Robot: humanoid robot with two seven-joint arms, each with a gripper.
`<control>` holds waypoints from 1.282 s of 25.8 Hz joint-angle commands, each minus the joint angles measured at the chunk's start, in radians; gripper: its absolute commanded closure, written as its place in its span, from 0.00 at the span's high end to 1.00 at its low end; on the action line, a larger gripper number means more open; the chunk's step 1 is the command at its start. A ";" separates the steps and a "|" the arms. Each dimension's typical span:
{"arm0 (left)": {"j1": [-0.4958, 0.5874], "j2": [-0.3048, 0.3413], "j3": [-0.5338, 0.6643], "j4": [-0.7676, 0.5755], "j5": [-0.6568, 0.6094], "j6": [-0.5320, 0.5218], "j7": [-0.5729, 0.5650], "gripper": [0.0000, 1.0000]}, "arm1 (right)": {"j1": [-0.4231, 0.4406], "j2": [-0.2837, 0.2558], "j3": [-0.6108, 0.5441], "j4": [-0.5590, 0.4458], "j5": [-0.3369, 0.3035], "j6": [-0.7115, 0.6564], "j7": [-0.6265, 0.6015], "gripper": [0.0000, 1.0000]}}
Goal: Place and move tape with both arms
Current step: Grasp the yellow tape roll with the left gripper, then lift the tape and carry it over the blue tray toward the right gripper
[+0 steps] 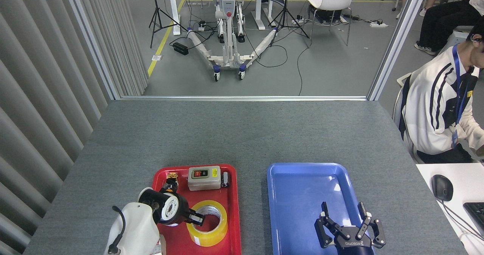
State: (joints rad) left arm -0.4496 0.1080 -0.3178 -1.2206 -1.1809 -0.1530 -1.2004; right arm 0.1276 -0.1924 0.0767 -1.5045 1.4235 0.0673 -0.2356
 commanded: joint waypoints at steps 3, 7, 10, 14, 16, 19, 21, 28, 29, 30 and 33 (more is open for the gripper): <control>0.000 -0.001 0.043 -0.002 0.153 -0.071 0.018 0.00 | 0.003 -0.001 0.000 0.000 0.000 0.000 -0.001 0.99; 0.006 -0.001 0.106 -0.085 0.438 -0.240 0.104 0.00 | 0.003 -0.001 0.000 0.000 0.000 0.002 -0.001 0.99; 0.034 -0.004 0.135 -0.122 0.604 -0.385 0.183 0.00 | 0.004 -0.001 0.002 0.000 0.000 -0.003 -0.005 0.99; 0.088 -0.079 0.143 -0.073 0.621 -0.565 0.269 0.00 | 0.018 -0.002 0.003 -0.002 0.018 -0.153 -0.067 1.00; 0.115 -0.117 0.149 -0.051 0.629 -0.609 0.323 0.00 | 0.020 -0.004 0.003 -0.013 0.046 -0.257 -0.117 1.00; 0.120 -0.129 0.143 -0.045 0.630 -0.632 0.352 0.00 | 0.026 -0.004 0.003 -0.022 0.087 -0.429 -0.203 1.00; 0.120 -0.145 0.146 -0.019 0.633 -0.632 0.352 0.00 | 0.030 -0.007 0.003 -0.025 0.118 -0.574 -0.211 1.00; 0.120 -0.151 0.141 0.007 0.658 -0.632 0.352 0.00 | 0.080 -0.036 0.003 -0.097 0.124 -0.853 -0.215 1.00; 0.121 -0.154 0.141 0.007 0.658 -0.632 0.352 0.00 | 0.084 -0.035 0.003 -0.099 0.126 -0.853 -0.215 1.00; 0.121 -0.154 0.140 0.007 0.658 -0.632 0.352 0.00 | 0.086 -0.035 0.005 -0.099 0.129 -0.853 -0.215 1.00; 0.121 -0.156 0.118 0.006 0.656 -0.632 0.352 0.00 | 0.078 -0.036 0.026 -0.097 0.144 -0.853 -0.215 1.00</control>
State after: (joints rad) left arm -0.3287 -0.0452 -0.1835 -1.2144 -0.5240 -0.7846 -0.8483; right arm 0.2076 -0.2276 0.0881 -1.5990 1.5574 -0.7742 -0.4506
